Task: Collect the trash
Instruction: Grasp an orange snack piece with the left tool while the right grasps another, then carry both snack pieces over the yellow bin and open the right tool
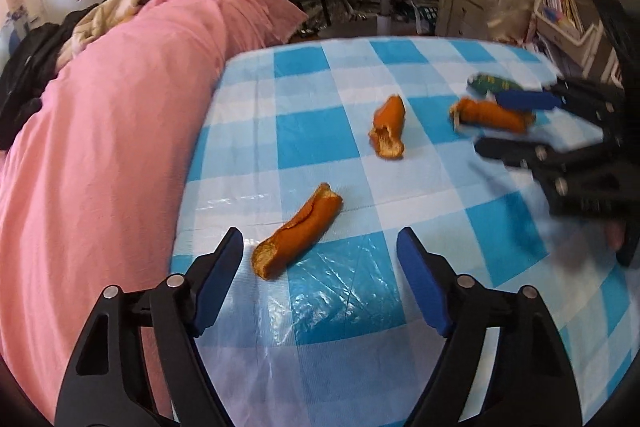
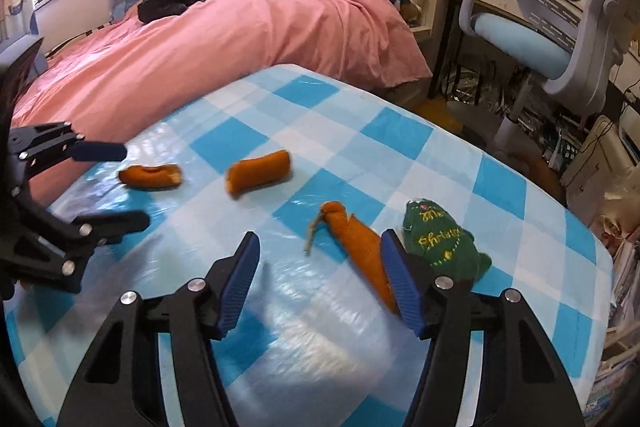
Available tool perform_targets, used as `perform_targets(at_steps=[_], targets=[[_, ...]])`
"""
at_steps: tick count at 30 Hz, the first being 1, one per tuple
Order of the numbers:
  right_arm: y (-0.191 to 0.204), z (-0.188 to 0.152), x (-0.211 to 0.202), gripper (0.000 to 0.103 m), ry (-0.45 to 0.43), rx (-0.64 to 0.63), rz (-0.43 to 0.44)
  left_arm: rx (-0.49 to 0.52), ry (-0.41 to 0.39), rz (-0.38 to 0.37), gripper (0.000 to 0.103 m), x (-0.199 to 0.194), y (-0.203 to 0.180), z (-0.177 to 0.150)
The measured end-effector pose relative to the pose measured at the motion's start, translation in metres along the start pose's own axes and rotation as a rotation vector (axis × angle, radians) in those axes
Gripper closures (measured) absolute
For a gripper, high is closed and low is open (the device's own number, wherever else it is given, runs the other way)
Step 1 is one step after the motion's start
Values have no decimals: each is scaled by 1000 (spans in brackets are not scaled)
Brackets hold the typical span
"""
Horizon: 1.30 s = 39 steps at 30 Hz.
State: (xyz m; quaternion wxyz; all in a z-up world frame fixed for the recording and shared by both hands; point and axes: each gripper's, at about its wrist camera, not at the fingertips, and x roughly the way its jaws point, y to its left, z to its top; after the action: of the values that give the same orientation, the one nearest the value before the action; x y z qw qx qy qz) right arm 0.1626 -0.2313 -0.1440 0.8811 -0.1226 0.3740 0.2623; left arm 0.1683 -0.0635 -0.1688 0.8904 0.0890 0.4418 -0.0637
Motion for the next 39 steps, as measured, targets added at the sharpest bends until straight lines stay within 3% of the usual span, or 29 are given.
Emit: perform_targets(at_steps=[7, 9, 10, 12, 14, 20, 29, 34, 39], targets=[[-11, 5, 14, 42, 50, 26, -40, -16, 11, -25, 35, 8, 5, 4], [-15, 5, 18, 45, 73, 40, -50, -23, 22, -42, 50, 10, 6, 5], [-17, 4, 19, 50, 82, 47, -37, -25, 24, -52, 52, 11, 5, 5], [-18, 4, 19, 61, 88, 59, -11, -20, 22, -65, 77, 10, 3, 6], [-13, 4, 16, 79, 102, 40, -9, -15, 34, -97, 87, 9, 1, 7], [9, -2, -4, 83, 113, 10, 36, -46, 30, -178, 88, -7, 0, 2], [47, -34, -92, 83, 6, 89, 169, -124, -91, -211, 89, -79, 1, -14], [68, -63, -131, 83, -27, 120, 215, -165, -141, -221, 89, -121, -5, -45], [89, -82, -164, 83, -80, 159, 272, -139, -155, -198, 89, -148, -17, -76]])
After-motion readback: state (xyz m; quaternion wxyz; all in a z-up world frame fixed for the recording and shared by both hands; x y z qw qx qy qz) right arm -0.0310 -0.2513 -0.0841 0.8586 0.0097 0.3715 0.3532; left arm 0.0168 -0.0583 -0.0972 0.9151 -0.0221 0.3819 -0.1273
